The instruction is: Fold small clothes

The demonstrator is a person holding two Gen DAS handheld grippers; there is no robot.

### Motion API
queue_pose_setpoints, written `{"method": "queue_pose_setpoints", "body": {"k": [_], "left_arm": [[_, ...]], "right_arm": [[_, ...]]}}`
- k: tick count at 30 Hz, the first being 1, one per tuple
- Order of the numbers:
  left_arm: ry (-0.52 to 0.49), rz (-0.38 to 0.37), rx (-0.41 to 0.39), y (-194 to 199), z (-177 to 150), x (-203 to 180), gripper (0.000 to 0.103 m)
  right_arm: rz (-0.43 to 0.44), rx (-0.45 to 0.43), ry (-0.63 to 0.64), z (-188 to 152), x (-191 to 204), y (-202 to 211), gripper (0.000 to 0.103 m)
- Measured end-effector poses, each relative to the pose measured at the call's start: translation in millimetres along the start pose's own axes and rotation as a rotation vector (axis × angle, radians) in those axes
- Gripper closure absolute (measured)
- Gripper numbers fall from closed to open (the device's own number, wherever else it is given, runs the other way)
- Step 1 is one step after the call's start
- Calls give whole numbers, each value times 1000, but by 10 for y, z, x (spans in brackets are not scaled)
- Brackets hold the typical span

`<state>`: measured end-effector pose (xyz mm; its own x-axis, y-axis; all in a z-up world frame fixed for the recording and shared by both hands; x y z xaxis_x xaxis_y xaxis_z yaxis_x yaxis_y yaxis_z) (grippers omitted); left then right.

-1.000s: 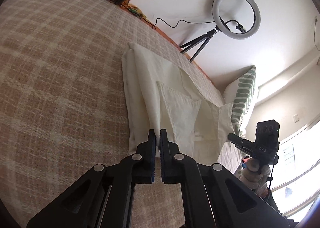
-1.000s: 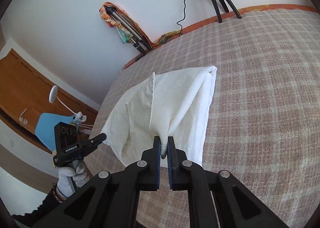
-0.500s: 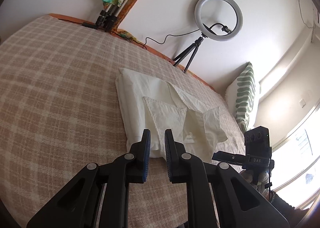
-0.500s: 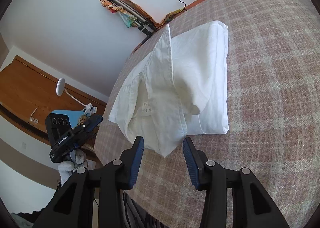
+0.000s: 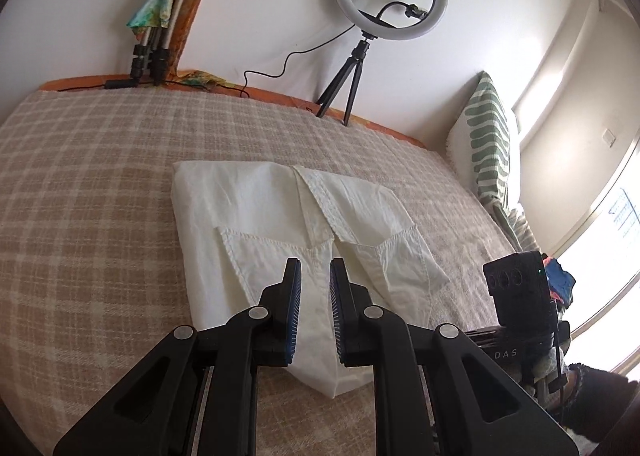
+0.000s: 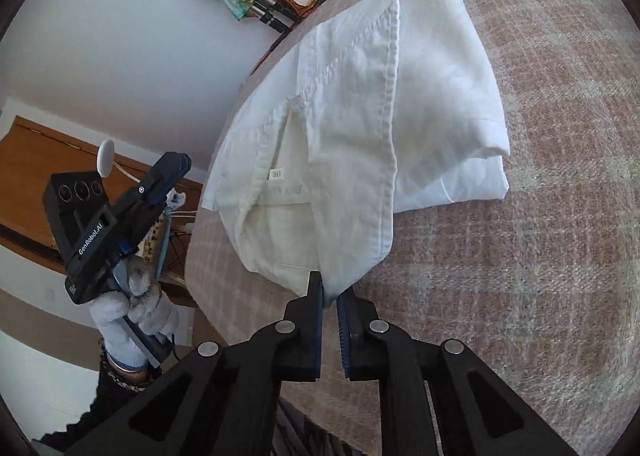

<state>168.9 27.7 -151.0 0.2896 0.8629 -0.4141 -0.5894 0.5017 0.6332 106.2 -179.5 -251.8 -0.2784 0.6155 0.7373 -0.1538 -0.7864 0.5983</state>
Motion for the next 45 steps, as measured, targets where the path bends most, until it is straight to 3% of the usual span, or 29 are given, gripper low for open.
{"method": "queue_pose_setpoints", "body": {"k": [2,6,8,12,13,14,18,21,26,29,30,32,37,39,42,45], "left_arm": [[6,5,35,-121,-44,9,90],[28,8,19,-131,-91,76,90],[39,12,-5,-82,-43,98,90],[47,31,-56,11,83,160,90],[43,33,-59,14,90,174,90],[35,36,-54,-8,84,189,90],[39,58,12,-196,-97,331,90],[83,24,37,-301,-296,465,90],[46,33,29,-260,-284,419,90],[50,29,23,-259,-292,429,90],[55,25,22,-259,-292,441,90],[56,19,22,-269,-282,447,90],[7,15,52,-242,-209,405,90],[27,-17,28,-133,-102,416,90],[38,-6,-44,8,122,462,90],[59,43,-98,-23,373,558,90]], "right_arm": [[21,8,22,-30,21,78,80],[-16,-42,186,-31,262,439,79],[-32,-114,246,79,378,660,79],[-167,-282,240,494,312,1008,54],[-200,-294,246,623,250,1029,53],[-212,-297,221,753,135,1041,53],[-56,-282,11,1195,-364,940,54],[-6,-246,-63,1407,-602,774,54],[97,-206,-137,1632,-817,516,63],[120,-212,-161,1749,-859,404,73],[120,-213,-154,1787,-850,375,85],[55,-222,-92,1846,-763,343,99],[-182,-219,71,1981,-521,240,102],[-224,-203,129,1966,-377,259,95],[-266,-202,190,1889,-184,383,77],[-374,-252,293,1795,58,482,77]]}}
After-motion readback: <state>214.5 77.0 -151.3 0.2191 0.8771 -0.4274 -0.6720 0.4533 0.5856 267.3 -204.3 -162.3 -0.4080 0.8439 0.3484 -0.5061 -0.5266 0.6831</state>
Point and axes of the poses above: each gripper's, at about its wrist camera, not at the fingertips, and y roughly against the way its jaws point, x to its left, z to its top, the point moved 1 cm from there along -y, roughly the way its jaws point, and after that the axes turned 3 degrees about z, right-handed, at the moved point
